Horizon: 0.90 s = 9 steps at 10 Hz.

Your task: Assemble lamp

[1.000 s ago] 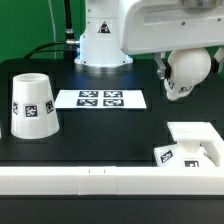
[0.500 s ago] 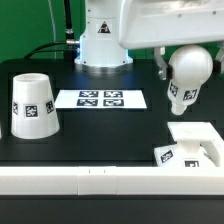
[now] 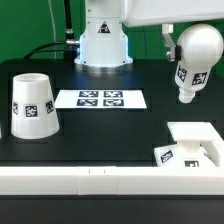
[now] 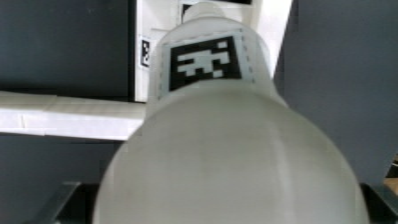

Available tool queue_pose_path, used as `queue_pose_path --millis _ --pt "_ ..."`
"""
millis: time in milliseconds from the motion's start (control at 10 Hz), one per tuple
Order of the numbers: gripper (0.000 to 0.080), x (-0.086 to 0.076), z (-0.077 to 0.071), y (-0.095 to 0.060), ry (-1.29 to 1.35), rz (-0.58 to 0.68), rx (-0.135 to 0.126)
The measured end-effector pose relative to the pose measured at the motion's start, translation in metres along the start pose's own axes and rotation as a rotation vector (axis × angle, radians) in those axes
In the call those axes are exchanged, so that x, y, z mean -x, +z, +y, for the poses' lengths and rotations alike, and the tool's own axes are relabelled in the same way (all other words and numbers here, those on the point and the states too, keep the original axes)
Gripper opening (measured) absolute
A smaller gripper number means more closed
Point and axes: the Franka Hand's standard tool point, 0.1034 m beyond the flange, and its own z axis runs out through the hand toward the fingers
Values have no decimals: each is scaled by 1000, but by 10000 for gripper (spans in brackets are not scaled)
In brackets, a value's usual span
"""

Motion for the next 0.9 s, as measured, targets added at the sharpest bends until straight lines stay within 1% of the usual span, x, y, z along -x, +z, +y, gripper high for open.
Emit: queue_pose_path --millis 100,200,300,400,500,600,800,900 --pt "578 -1 0 1 -3 11 1" --pt "578 -10 -2 3 -16 117 4" --pt "578 -13 -1 4 -24 188 6" --pt "578 -18 -2 3 -27 234 6" --pt "578 -24 -1 2 -29 310 8" --pt "578 -22 0 5 -28 339 9" --pt "578 -20 0 6 -28 335 9" --pt "578 -18 0 10 -32 340 11"
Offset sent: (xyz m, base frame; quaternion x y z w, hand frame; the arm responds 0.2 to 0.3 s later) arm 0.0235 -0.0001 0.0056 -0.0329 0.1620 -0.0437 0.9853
